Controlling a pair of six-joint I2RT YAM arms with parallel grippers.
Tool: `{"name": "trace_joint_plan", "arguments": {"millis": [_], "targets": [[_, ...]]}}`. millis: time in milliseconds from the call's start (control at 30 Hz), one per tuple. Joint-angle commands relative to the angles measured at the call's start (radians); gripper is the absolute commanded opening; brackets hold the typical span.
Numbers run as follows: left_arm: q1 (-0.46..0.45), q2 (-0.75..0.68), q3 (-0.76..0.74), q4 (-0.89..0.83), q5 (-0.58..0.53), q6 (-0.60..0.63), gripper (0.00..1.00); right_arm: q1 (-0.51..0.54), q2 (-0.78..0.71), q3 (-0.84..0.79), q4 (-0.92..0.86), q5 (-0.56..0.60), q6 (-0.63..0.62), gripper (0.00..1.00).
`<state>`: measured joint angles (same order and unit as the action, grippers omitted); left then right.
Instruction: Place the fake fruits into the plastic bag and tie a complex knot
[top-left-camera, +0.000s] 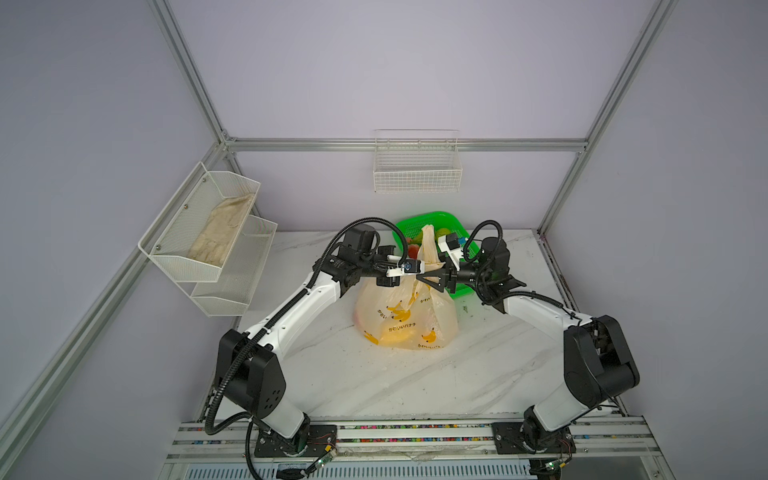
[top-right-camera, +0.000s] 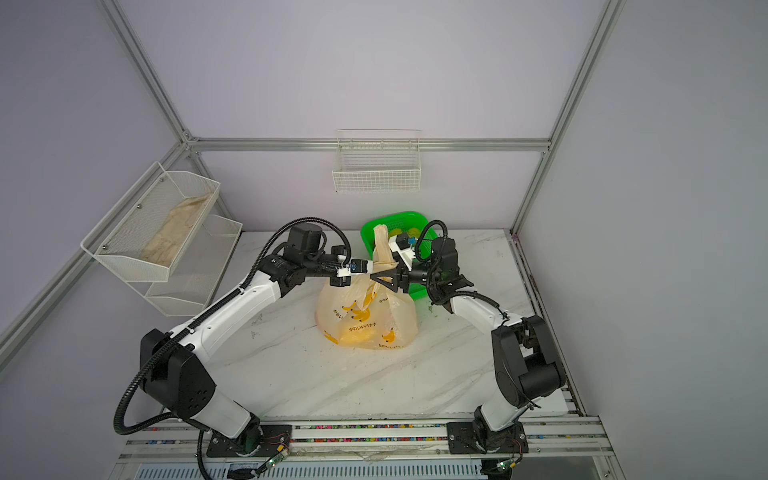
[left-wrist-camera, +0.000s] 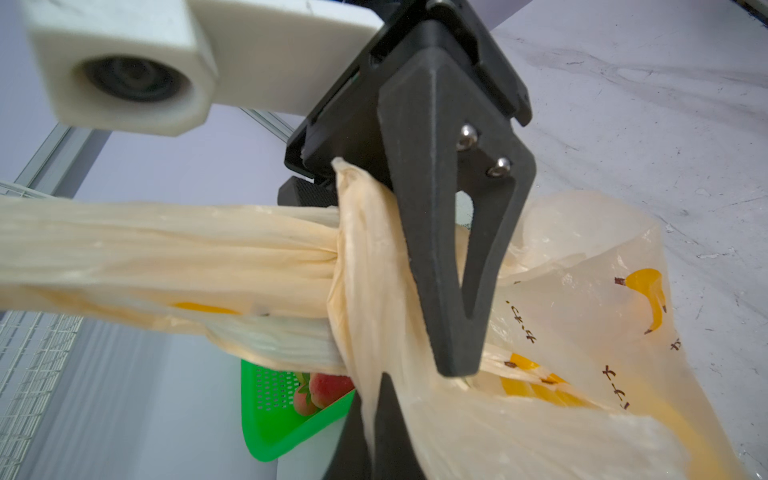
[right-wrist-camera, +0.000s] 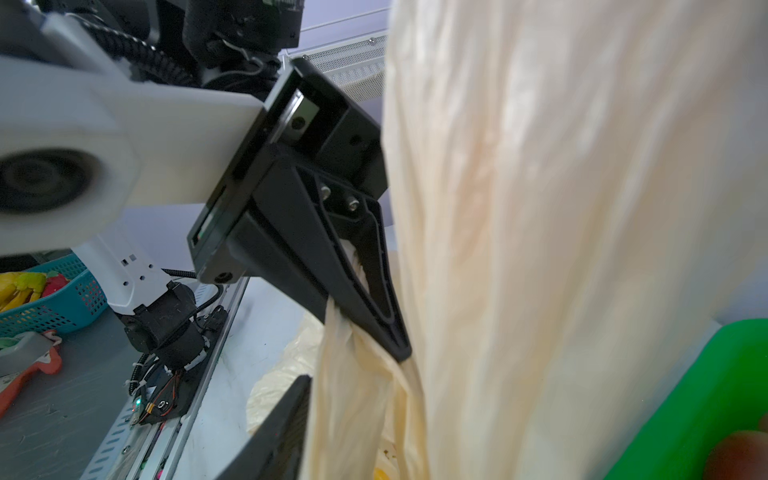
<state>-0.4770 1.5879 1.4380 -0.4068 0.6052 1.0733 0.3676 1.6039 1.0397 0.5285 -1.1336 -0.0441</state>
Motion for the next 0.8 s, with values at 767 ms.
{"name": "trace_joint_plan", "arguments": {"millis": [767], "targets": [[0.009, -0.016, 0.008, 0.06, 0.061, -0.076, 0.0, 0.005, -0.073, -0.101, 0.167, 0.057, 0.048, 0.63]]}}
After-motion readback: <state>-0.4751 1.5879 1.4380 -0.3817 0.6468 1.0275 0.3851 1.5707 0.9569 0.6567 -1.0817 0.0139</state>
